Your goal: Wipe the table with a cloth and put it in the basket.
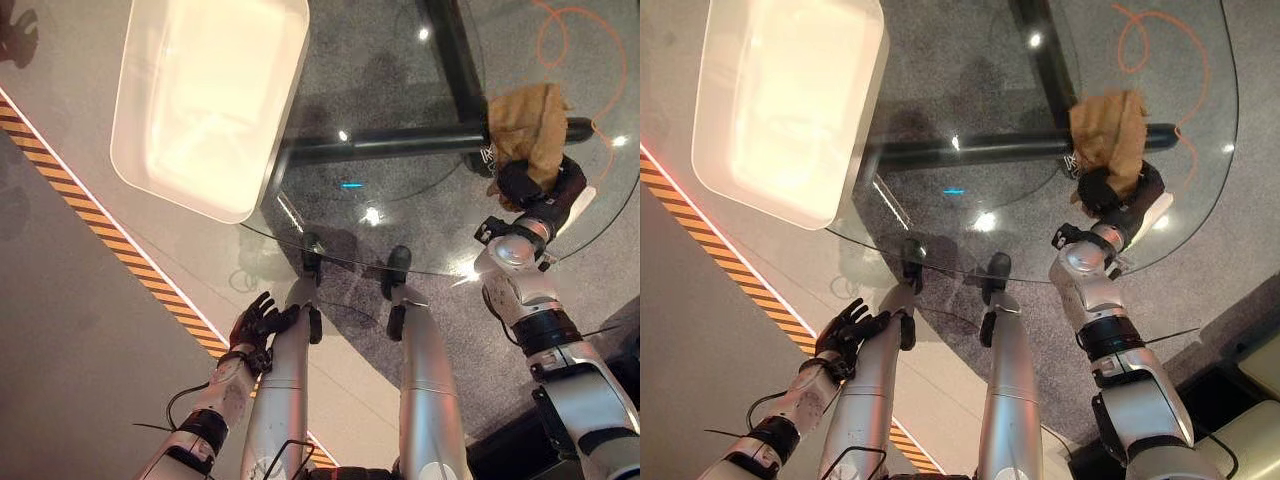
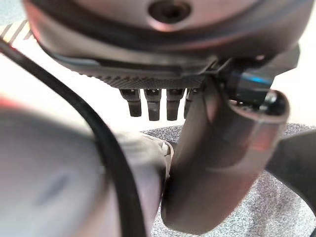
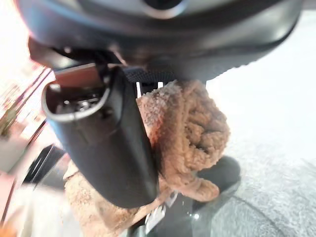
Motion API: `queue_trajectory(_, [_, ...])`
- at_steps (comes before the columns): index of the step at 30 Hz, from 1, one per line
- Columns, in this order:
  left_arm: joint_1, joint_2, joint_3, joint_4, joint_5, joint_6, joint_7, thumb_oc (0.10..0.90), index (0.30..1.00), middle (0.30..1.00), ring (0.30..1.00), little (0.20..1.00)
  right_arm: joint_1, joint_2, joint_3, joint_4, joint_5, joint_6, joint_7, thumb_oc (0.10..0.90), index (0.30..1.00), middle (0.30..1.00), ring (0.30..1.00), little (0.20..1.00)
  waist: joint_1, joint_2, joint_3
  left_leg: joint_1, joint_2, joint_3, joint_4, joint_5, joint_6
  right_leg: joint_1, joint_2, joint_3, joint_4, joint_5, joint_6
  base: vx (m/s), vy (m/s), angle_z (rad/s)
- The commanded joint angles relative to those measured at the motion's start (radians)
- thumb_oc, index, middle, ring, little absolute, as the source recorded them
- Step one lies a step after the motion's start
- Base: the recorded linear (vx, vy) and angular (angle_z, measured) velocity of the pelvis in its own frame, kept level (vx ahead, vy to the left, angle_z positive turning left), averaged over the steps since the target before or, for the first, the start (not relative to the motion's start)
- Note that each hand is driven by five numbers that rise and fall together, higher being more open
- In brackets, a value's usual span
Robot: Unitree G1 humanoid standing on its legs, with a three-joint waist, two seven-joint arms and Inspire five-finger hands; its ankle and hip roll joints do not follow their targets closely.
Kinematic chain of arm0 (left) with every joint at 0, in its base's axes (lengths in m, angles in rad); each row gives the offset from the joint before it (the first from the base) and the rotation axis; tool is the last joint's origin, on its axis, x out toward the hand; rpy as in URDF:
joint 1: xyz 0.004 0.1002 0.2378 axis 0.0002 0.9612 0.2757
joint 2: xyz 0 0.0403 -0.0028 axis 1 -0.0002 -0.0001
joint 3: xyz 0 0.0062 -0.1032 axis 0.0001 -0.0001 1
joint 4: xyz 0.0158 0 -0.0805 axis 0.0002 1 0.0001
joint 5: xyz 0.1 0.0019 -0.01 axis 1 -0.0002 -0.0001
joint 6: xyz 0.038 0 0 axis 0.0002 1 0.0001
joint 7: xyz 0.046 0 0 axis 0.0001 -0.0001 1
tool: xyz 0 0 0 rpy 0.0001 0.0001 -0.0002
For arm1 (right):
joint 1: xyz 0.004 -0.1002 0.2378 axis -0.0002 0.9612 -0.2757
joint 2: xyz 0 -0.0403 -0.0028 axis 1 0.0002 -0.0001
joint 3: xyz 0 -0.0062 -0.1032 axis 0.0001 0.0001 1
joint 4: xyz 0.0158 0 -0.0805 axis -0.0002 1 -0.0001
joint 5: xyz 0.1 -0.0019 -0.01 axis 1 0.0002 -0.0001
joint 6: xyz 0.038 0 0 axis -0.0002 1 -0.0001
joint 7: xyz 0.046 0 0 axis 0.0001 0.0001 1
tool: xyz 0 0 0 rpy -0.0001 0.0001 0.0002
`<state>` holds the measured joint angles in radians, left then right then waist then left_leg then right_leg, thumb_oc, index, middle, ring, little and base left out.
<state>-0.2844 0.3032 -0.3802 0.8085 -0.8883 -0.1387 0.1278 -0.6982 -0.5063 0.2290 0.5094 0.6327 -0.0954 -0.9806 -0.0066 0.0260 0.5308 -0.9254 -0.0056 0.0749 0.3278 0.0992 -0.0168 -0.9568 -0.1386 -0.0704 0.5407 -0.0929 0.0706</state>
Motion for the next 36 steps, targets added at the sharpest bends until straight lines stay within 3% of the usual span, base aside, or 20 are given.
queue_trajectory(1, [0.136, -0.069, -0.049, 0.026, 0.0, 0.008, 0.014, 0.8, 0.9, 0.9, 0.9, 0.9, 0.052, -0.082, -0.08, -0.135, -0.025, -0.113, -0.115, 0.1, 0.3, 0.3, 0.3, 0.2, -0.001, 0.041, -0.011, 0.001, -0.045, 0.031, 0.135, -0.19, 0.004, 0.003, 0.062, -0.049, -0.164, 0.131, 0.008, 0.06, 0.018, -0.04])
queue_trajectory(8, [0.112, -0.081, -0.042, 0.028, 0.007, 0.007, 0.022, 0.8, 0.9, 0.9, 0.9, 0.9, 0.012, -0.037, -0.09, -0.181, -0.077, -0.132, -0.17, 0.1, 0.3, 0.3, 0.3, 0.2, -0.001, 0.046, -0.011, -0.032, -0.051, 0.037, 0.123, -0.156, 0.01, -0.027, 0.055, -0.054, -0.178, 0.161, 0.001, -0.01, 0.002, 0.0])
queue_trajectory(11, [0.11, -0.084, -0.037, 0.027, 0.015, 0.01, 0.022, 0.8, 0.9, 0.9, 0.9, 0.9, 0.006, -0.031, -0.073, -0.2, -0.144, -0.078, -0.106, 0.1, 0.3, 0.3, 0.3, 0.2, 0.0, 0.048, -0.011, -0.035, -0.053, 0.036, 0.122, -0.153, 0.011, -0.03, 0.053, -0.058, -0.177, 0.161, 0.001, 0.0, 0.0, 0.0])
queue_trajectory(15, [0.11, -0.09, -0.031, 0.023, 0.02, 0.018, 0.015, 0.8, 0.9, 0.9, 0.9, 0.9, -0.007, -0.033, -0.013, -0.261, -0.246, 0.041, -0.007, 0.1, 0.3, 0.3, 0.3, 0.2, 0.0, 0.051, -0.011, -0.039, -0.052, 0.039, 0.124, -0.15, 0.01, -0.037, 0.053, -0.056, -0.172, 0.158, 0.0, 0.02, 0.006, 0.0])
queue_trajectory(16, [0.13, -0.092, -0.036, 0.023, 0.021, 0.018, 0.012, 0.8, 0.9, 0.9, 0.9, 0.9, 0.011, -0.029, 0.001, -0.263, -0.254, 0.055, 0.03, 0.1, 0.3, 0.3, 0.3, 0.2, 0.005, 0.054, -0.011, -0.005, -0.048, 0.033, 0.135, -0.185, 0.004, -0.006, 0.058, -0.052, -0.155, 0.123, 0.007, 0.0, 0.0, 0.0])
queue_trajectory(17, [0.11, -0.093, -0.028, 0.021, 0.022, 0.019, 0.012, 0.8, 0.9, 0.9, 0.9, 0.9, -0.009, -0.032, 0.004, -0.268, -0.259, 0.06, 0.044, 0.1, 0.3, 0.3, 0.3, 0.2, 0.001, 0.051, -0.011, -0.04, -0.052, 0.04, 0.127, -0.152, 0.009, -0.038, 0.053, -0.057, -0.168, 0.155, 0.0, 0.01, 0.007, 0.03])
queue_trajectory(21, [0.107, -0.098, -0.028, 0.022, 0.027, 0.019, 0.014, 0.8, 0.9, 0.9, 0.9, 0.9, -0.01, -0.026, 0.053, -0.296, -0.303, 0.096, 0.18, 0.1, 0.3, 0.3, 0.3, 0.2, 0.002, 0.05, -0.011, -0.042, -0.052, 0.04, 0.128, -0.15, 0.008, -0.04, 0.051, -0.061, -0.165, 0.152, -0.001, 0.0, 0.002, 0.02])
queue_trajectory(22, [0.126, -0.099, -0.035, 0.024, 0.028, 0.019, 0.013, 0.8, 0.9, 0.9, 0.9, 0.9, 0.008, -0.021, 0.062, -0.295, -0.304, 0.099, 0.193, 0.1, 0.3, 0.3, 0.3, 0.2, 0.007, 0.052, -0.011, -0.009, -0.048, 0.033, 0.137, -0.183, 0.002, -0.01, 0.056, -0.057, -0.15, 0.119, 0.007, 0.0, 0.0, 0.0])
queue_trajectory(23, [0.106, -0.099, -0.026, 0.025, 0.032, 0.018, 0.013, 0.8, 0.9, 0.9, 0.9, 0.9, -0.011, -0.021, 0.072, -0.305, -0.312, 0.098, 0.233, 0.1, 0.3, 0.3, 0.3, 0.2, 0.003, 0.049, -0.011, -0.044, -0.051, 0.04, 0.129, -0.15, 0.006, -0.042, 0.049, -0.063, -0.163, 0.15, -0.001, 0.05, -0.002, -0.01])
queue_trajectory(24, [0.125, -0.099, -0.031, 0.029, 0.034, 0.019, 0.012, 0.8, 0.9, 0.9, 0.9, 0.9, 0.006, -0.017, 0.084, -0.307, -0.317, 0.1, 0.263, 0.1, 0.3, 0.3, 0.3, 0.2, 0.008, 0.051, -0.011, -0.009, -0.047, 0.033, 0.139, -0.184, 0.0, -0.011, 0.053, -0.06, -0.148, 0.117, 0.007, 0.0, 0.0, 0.0])
queue_trajectory(29, [0.136, -0.092, -0.022, 0.024, 0.044, 0.021, 0.006, 0.8, 0.9, 0.9, 0.9, 0.9, 0.019, -0.002, 0.153, -0.361, -0.361, 0.134, 0.434, 0.1, 0.3, 0.3, 0.3, 0.2, 0.011, 0.049, -0.011, -0.008, -0.046, 0.037, 0.141, -0.183, -0.002, -0.01, 0.05, -0.068, -0.143, 0.112, 0.006, 0.01, -0.004, -0.03])
queue_trajectory(36, [0.136, -0.086, -0.019, 0.019, 0.046, 0.018, -0.008, 0.8, 0.9, 0.9, 0.9, 0.9, 0.026, 0.006, 0.238, -0.365, -0.373, 0.174, 0.567, 0.1, 0.3, 0.3, 0.3, 0.2, 0.015, 0.052, -0.011, -0.016, -0.043, 0.045, 0.148, -0.181, -0.004, -0.018, 0.041, -0.076, -0.135, 0.107, 0.005, 0.0, 0.005, 0.02])
